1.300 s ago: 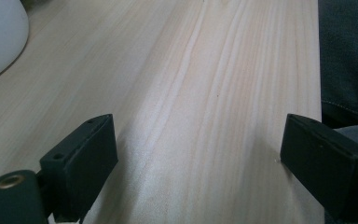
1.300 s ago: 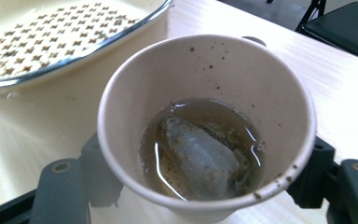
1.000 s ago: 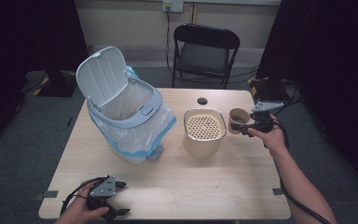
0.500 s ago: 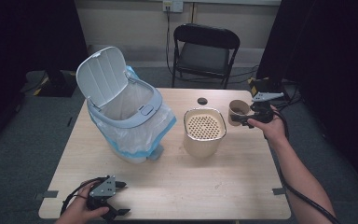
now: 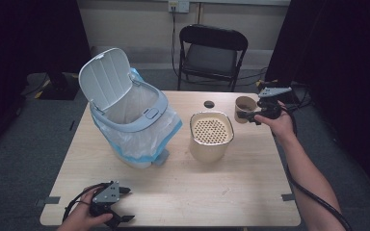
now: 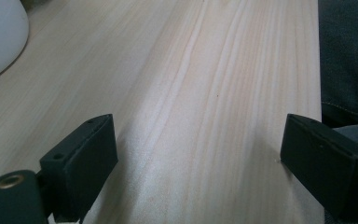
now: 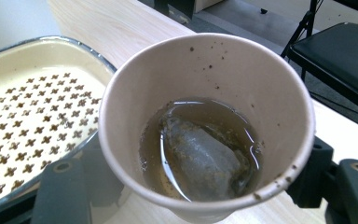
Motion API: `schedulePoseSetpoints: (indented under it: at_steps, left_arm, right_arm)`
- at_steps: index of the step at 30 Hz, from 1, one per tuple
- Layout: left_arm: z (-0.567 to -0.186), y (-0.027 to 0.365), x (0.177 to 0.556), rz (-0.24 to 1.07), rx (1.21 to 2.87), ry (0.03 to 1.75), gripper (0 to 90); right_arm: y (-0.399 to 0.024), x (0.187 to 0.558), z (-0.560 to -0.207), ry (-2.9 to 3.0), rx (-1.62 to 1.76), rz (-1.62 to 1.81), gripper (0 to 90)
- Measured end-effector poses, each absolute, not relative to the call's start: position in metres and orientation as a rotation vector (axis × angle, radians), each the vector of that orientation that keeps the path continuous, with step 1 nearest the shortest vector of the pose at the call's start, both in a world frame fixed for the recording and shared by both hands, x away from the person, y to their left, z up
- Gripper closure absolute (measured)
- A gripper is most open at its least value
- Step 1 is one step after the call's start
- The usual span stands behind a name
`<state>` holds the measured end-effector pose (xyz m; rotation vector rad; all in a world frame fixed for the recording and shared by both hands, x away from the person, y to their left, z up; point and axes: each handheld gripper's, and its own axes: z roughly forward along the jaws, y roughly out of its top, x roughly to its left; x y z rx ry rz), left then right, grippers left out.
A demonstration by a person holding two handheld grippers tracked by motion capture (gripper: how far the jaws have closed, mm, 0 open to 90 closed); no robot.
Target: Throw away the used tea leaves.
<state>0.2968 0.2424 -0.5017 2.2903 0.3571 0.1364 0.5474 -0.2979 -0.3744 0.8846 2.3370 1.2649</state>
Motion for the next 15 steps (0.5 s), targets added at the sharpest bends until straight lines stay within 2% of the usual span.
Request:
schedulePoseSetpoints:
  at_steps: [15]
  left_arm:
    - [-0.502, 0.242, 0.296, 0.137, 2.291, 0.36, 10.0]
  right_arm:
    - [-0.287, 0.555, -0.361, 2.326, 0.808, 1.253, 28.6]
